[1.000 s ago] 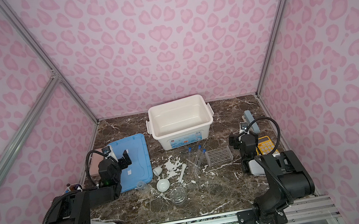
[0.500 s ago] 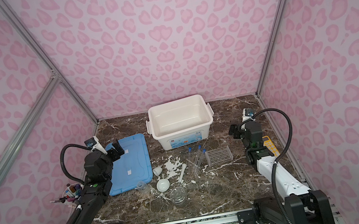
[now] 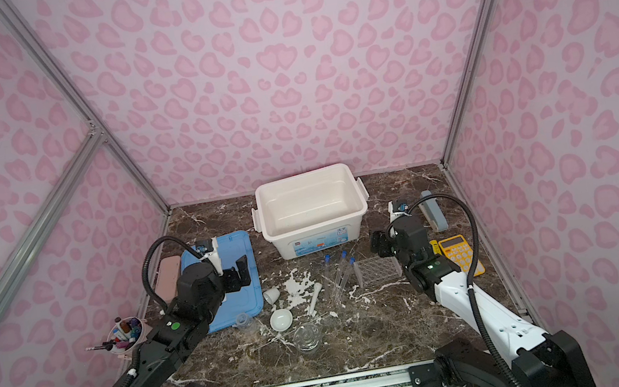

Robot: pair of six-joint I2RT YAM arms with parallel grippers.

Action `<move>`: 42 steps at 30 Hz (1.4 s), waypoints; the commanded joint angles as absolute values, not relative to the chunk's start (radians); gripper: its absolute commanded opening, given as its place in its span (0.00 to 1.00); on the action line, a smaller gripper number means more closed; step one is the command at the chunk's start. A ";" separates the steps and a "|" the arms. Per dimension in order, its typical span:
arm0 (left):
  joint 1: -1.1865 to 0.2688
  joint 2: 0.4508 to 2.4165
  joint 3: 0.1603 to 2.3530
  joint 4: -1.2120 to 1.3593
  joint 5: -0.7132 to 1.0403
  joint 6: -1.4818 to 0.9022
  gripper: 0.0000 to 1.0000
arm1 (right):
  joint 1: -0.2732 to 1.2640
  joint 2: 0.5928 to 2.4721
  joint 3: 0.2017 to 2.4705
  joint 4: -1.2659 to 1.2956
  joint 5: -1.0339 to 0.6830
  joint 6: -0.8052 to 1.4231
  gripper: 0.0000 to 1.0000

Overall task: Organize the chemistry lab equipment
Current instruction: 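Move left gripper over the blue-capped test tubes while right gripper approaches the clear rack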

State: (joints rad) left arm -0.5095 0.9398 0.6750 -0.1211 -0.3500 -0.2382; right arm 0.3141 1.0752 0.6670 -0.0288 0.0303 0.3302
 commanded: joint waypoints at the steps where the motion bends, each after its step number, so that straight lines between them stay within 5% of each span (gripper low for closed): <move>1: -0.603 0.992 0.731 -0.177 -0.424 -0.255 1.00 | 0.324 1.081 0.668 -0.063 0.059 0.375 0.86; 16: -0.867 1.399 0.976 -0.236 -0.369 -0.403 0.92 | 0.298 1.036 0.597 -0.020 0.031 0.373 0.81; 42: -0.882 1.805 1.232 -0.339 -0.109 -0.494 0.71 | 0.212 1.195 0.666 -0.014 -0.202 0.435 0.79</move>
